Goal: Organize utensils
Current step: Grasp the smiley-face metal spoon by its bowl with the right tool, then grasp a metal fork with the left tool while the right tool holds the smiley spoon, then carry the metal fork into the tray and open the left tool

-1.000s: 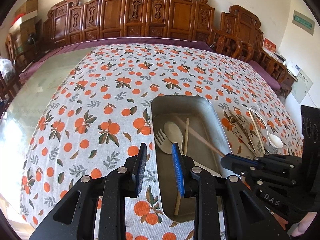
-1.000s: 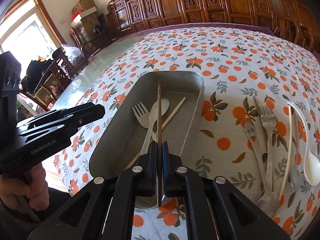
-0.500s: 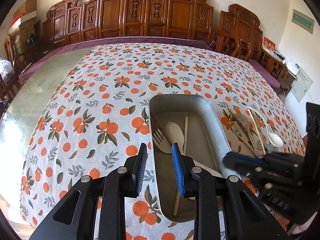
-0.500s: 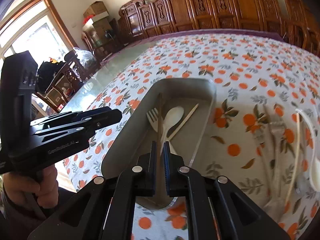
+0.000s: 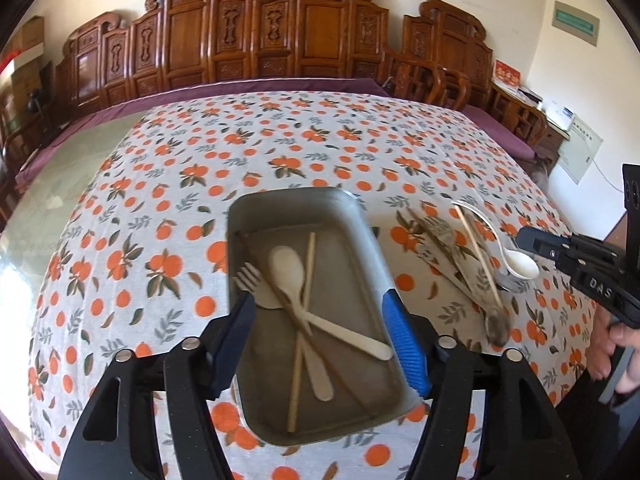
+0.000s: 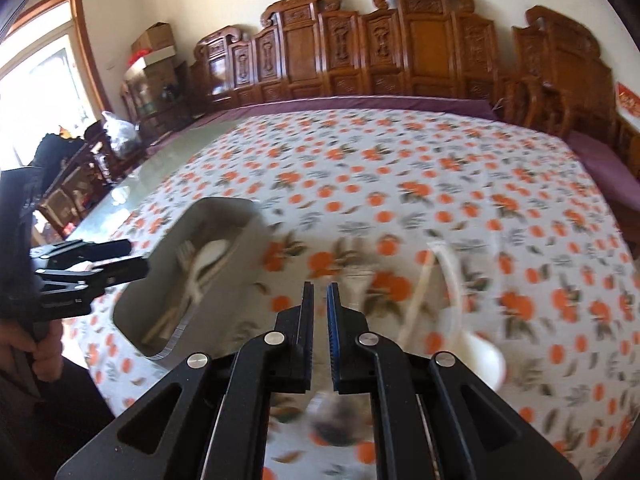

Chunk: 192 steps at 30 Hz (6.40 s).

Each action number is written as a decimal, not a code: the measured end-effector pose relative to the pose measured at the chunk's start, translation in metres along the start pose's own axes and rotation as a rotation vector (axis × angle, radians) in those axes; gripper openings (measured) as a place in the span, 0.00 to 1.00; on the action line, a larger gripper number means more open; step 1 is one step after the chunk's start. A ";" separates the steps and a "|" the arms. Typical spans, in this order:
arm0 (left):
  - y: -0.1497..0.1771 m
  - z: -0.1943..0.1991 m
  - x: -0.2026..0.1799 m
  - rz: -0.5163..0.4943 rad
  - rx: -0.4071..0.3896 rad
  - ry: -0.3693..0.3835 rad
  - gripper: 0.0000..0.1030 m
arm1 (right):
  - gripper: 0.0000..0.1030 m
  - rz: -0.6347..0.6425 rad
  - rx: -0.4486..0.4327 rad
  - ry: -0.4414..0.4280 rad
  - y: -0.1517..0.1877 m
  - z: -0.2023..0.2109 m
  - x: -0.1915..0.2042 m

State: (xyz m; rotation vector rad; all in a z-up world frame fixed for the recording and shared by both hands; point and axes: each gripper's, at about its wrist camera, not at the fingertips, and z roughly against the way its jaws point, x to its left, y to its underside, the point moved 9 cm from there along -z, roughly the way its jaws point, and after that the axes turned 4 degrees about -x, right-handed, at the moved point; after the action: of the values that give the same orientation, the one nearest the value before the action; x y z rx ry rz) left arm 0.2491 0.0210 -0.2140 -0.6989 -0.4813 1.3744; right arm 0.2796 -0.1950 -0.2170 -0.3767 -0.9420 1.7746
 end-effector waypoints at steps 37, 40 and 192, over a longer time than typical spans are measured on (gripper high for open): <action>0.008 0.001 -0.057 -0.082 0.000 0.056 0.64 | 0.19 0.096 0.226 -0.009 0.074 -0.045 0.022; 0.009 0.000 -0.058 -0.086 0.003 0.056 0.64 | 0.19 0.129 0.240 -0.023 0.079 -0.045 0.029; 0.017 -0.063 -0.011 -0.029 0.166 -0.048 0.06 | 0.07 0.028 0.124 -0.086 0.046 -0.034 0.006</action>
State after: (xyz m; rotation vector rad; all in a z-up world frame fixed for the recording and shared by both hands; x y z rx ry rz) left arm 0.2782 0.0006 -0.2703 -0.5226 -0.4079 1.3886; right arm 0.2688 -0.1822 -0.2723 -0.2370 -0.8851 1.8763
